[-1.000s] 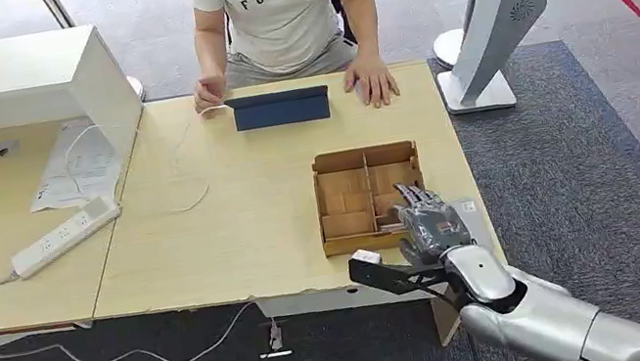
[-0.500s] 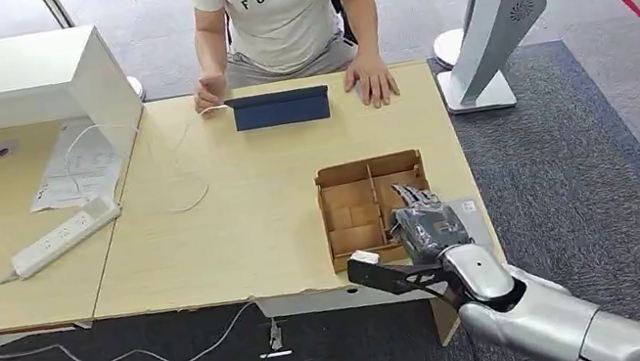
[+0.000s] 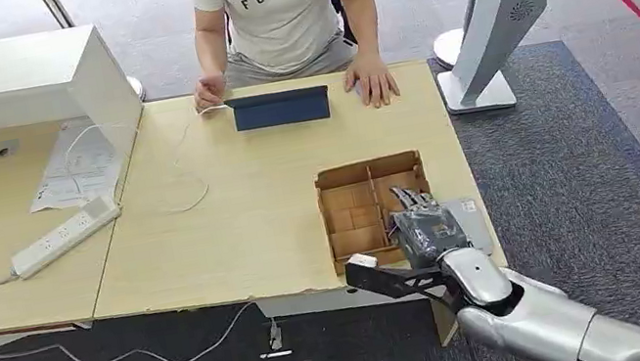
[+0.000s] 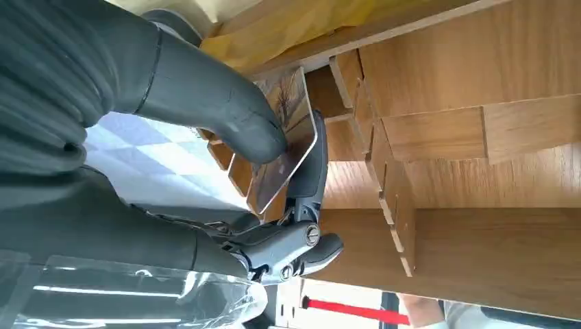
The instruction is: Pass the card to the sensor for recognition and then transmit it.
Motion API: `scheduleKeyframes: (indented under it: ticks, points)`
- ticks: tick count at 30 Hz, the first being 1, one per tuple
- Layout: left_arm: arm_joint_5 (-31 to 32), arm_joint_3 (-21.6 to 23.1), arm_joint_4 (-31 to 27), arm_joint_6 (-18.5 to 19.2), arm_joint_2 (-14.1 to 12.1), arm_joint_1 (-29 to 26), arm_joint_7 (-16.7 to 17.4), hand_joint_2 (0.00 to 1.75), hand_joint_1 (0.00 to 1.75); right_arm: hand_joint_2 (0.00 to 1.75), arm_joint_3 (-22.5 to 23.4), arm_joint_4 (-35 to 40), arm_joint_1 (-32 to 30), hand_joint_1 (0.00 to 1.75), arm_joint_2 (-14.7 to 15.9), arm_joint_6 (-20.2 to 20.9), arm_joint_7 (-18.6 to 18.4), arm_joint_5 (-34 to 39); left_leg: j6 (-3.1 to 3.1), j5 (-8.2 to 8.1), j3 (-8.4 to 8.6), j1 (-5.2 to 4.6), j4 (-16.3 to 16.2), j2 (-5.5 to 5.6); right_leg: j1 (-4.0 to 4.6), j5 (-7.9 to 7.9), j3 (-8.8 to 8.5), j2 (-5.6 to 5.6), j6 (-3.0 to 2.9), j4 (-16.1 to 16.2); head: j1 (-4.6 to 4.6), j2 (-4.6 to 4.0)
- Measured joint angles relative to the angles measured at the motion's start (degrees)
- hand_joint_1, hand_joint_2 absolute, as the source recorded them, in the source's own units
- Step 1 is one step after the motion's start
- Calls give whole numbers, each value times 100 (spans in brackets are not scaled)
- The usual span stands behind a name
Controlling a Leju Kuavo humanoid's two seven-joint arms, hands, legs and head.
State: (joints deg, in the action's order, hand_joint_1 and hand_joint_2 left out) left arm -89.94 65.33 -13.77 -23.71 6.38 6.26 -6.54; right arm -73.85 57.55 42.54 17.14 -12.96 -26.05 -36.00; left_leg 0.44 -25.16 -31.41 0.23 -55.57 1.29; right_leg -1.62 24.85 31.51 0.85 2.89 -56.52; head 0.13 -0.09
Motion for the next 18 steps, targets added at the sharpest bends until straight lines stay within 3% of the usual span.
scheduleKeyframes:
  ticks: [9, 18]
  points:
    - [-2, 11, 0, 129, 0, 1, -74, 0, 0, 175, 15, 101, -13, 175, 0, -979, 151, -784, 0, 0, 0, 0, 0, 0, 0, 0, 1, 0, 0, 0, -2, 0]
    - [-2, 20, 0, 151, 0, 2, -81, 0, 0, 175, 83, 201, -13, 175, 9, -1130, 205, -944, 0, 0, 0, 0, 0, 0, 0, 0, 1, 0, 0, 0, 0, 0]
